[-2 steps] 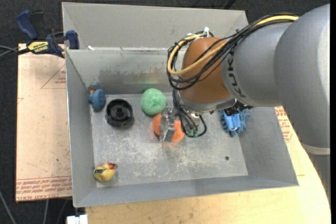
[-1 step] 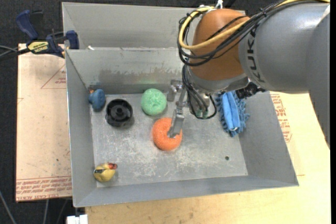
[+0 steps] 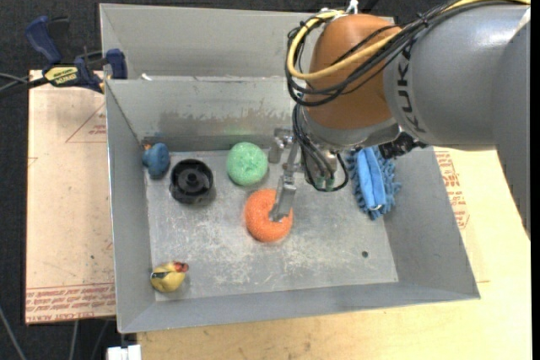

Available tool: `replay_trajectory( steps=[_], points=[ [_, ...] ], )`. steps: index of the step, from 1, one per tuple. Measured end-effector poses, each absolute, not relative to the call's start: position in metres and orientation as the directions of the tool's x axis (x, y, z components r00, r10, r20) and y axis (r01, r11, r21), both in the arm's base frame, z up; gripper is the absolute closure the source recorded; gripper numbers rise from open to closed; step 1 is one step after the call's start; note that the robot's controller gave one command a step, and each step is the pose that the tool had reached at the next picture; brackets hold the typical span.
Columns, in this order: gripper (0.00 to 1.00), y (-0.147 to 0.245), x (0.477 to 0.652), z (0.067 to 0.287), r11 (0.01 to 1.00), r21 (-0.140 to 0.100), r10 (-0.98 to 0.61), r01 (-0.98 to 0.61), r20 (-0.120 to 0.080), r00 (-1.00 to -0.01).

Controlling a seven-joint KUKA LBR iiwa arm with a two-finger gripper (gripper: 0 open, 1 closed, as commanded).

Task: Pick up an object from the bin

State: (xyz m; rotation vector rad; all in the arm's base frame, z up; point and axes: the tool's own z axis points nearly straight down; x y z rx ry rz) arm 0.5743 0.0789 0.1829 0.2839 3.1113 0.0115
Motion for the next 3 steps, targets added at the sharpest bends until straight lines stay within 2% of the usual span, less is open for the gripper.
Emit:
replay_trajectory(
  steps=[1, 2, 3],
  points=[
    [0.0, 0.055, 0.56, 0.141, 0.99, 0.011, 0.142, 0.141, -0.025, -0.99],
    [0.0, 0.047, 0.537, 0.082, 0.995, 0.008, 0.098, 0.098, -0.023, -0.995],
    [1.0, 0.083, 0.569, 0.074, 0.988, 0.006, -0.153, -0.154, -0.041, -0.987]
  ],
)
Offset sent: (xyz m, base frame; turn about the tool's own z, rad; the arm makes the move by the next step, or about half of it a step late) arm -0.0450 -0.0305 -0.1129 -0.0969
